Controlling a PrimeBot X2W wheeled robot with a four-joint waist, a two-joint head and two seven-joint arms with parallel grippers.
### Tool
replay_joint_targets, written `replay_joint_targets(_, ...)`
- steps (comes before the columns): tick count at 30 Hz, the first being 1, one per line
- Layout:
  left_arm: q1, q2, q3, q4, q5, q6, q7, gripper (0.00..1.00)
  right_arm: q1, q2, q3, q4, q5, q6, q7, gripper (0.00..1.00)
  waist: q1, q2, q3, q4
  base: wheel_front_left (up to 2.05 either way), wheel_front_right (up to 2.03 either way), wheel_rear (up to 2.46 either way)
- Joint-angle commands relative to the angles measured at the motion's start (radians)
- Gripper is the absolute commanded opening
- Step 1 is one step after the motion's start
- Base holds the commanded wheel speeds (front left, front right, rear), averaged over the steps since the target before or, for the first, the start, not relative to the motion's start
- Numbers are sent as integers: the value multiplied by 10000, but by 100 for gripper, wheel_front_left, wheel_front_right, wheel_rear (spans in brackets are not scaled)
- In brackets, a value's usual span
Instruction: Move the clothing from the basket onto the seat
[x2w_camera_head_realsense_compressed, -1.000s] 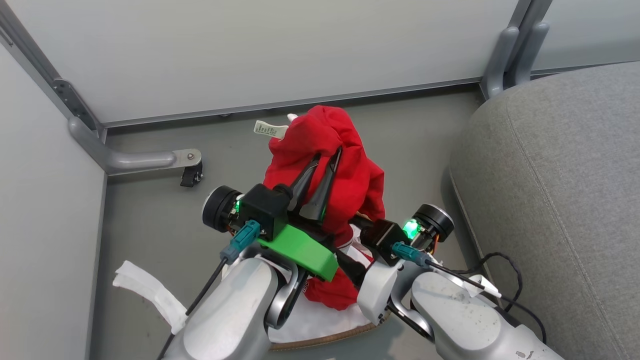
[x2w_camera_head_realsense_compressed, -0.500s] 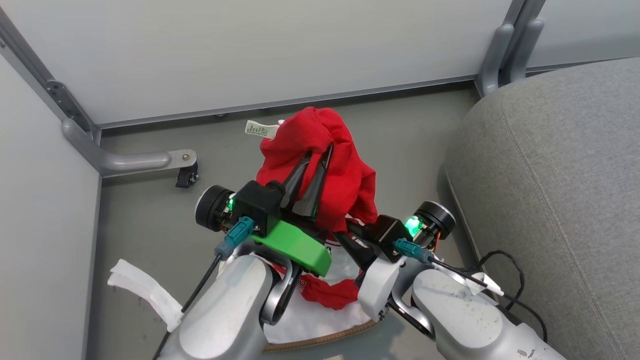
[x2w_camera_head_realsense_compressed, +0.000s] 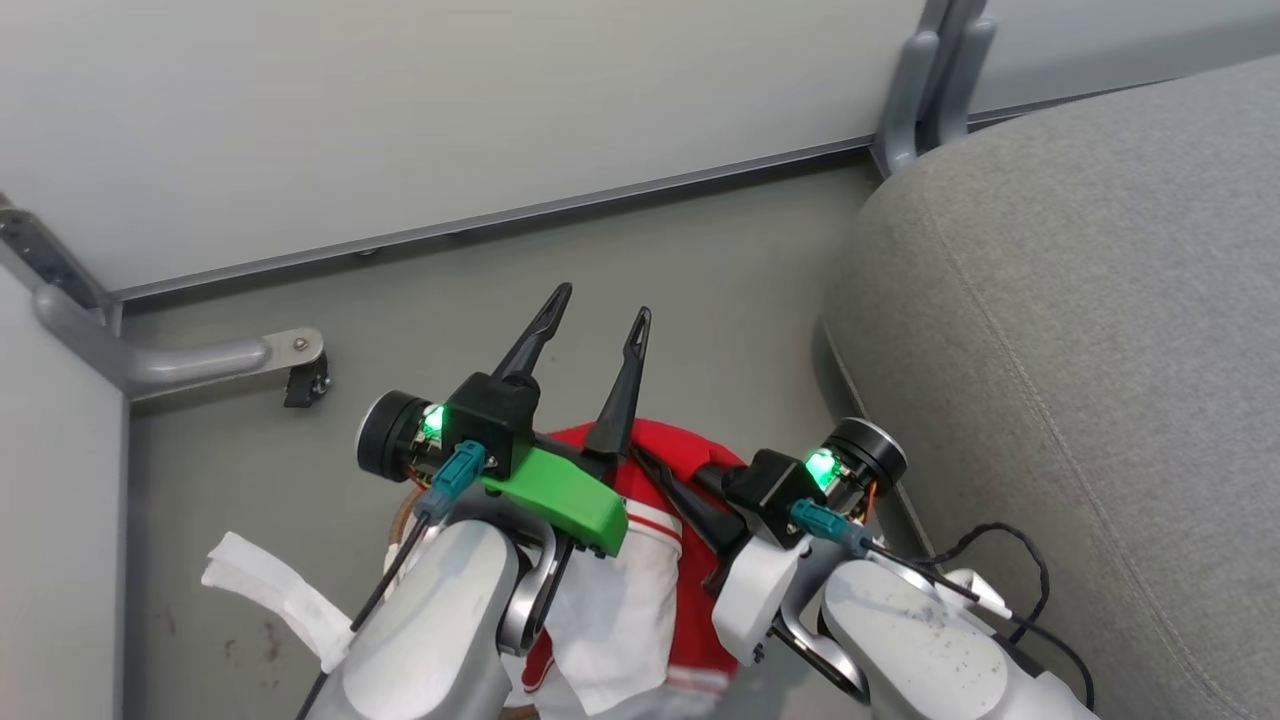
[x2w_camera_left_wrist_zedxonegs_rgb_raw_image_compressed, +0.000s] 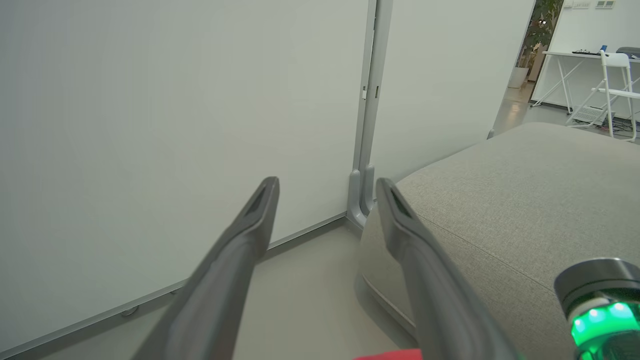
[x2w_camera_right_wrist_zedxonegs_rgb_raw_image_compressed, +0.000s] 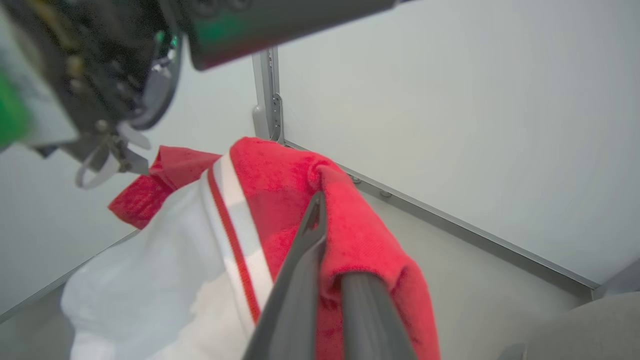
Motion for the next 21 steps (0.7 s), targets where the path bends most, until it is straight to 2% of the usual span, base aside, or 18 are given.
replay_joint_targets(1, 160, 21, 135, 32, 173, -69, -10, 100, 198, -32, -67, -105, -35, -14, -20, 0, 0, 0, -47, -719, 0, 0, 0)
replay_joint_targets(7, 450, 25, 593, 221, 471, -256, -10, 100, 669, -23, -303, -352, -168, -14, -20, 0, 0, 0, -53, -1903, 0, 0, 0)
replay_joint_targets(11, 711, 26, 903, 352, 720, -386, -10, 100, 1147, -24, -633, -709, -274, -14, -20, 0, 0, 0, -79, -3068, 0, 0, 0)
replay_joint_targets(14, 807, 28, 1091, 407, 853, -428, -10, 100, 1321, -22, -815, -968, -288, -14, -22, 0, 0, 0, -43, -3671, 0, 0, 0)
replay_joint_targets(18, 945, 29, 1335, 448, 984, -511, -10, 100, 1545, -24, -1009, -1269, -352, -14, -20, 0, 0, 0, -38, -4405, 0, 0, 0)
replay_joint_targets(21, 862, 28, 1252, 485, 975, -610, -10, 100, 1711, -36, -1498, -1477, -493, -14, -20, 0, 0, 0, 48, -4590, 0, 0, 0)
